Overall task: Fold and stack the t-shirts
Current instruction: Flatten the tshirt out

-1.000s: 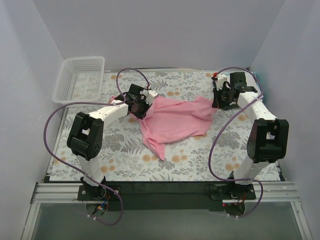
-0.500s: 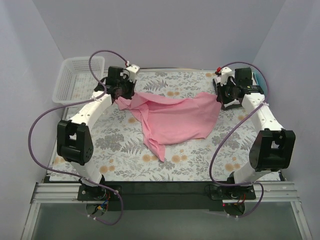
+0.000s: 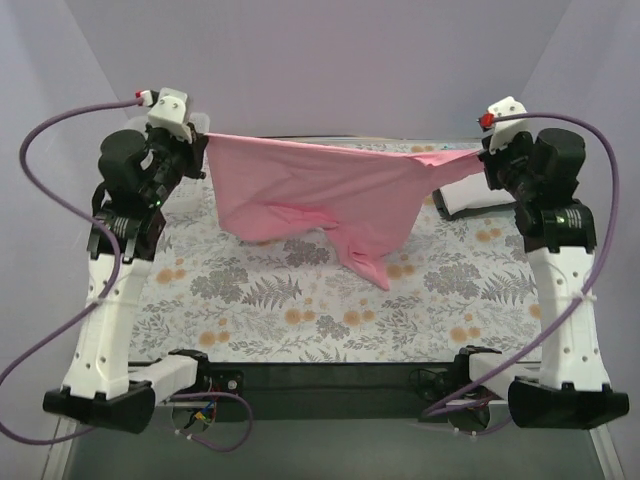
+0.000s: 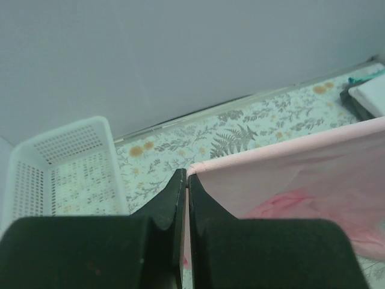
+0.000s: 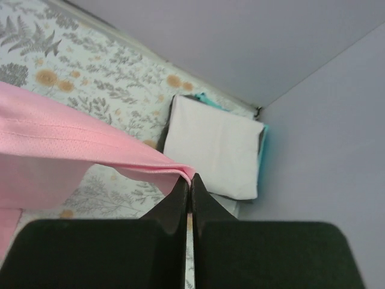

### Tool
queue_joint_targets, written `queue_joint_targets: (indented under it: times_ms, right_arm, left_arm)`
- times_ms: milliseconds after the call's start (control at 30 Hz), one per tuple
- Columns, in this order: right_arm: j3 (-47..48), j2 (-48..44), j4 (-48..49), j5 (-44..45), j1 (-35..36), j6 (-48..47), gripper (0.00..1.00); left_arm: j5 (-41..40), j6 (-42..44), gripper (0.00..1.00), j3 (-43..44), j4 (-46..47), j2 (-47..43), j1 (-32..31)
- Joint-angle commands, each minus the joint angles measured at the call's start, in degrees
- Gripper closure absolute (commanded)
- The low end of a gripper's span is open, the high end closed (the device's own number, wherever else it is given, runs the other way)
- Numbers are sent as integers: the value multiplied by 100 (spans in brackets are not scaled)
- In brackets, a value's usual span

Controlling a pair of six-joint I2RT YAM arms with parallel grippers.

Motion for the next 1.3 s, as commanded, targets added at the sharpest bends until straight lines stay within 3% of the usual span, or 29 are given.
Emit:
queue_joint_targets:
  times_ms: [0,167,333,467,633,833,1067,1133,1267]
  right_arm:
    - [133,-746,182,507,-25,-302,99]
    - [343,-1687,235,665,-25,-487,99]
    - [1081,-1882,235,999,-34,-514,99]
    - [1661,-1794,156,947,-25,-601,99]
    - [1575,-1478,156,877,-34,-830,99]
    - [717,-443,612,358,-16,-856,99]
    - [-507,901,1752,507,669,-1129,99]
    - [-552,1324,2053,621,870,-1111,99]
    - [-97,2841,2660,920,1065,-918,99]
  left_arm:
    - [-517,-297,100,-185,-305,-867,36]
    - [-395,-553,100,-124,-726,-1731,80]
    - [-17,-430,100,-37,-877,-2320,88]
    - [-60,-447,100,323,-1289,-2286,88]
    - [-482,-421,100,140,-1440,-2101,88]
    - [-456,-483,100,-710,-1124,-1399,88]
    - [-1009,-106,100,-1897,367,-336,106]
    - [-1071,0,100,-2057,764,-20,167]
    - [-1089,124,100,-2014,1678,1462,369]
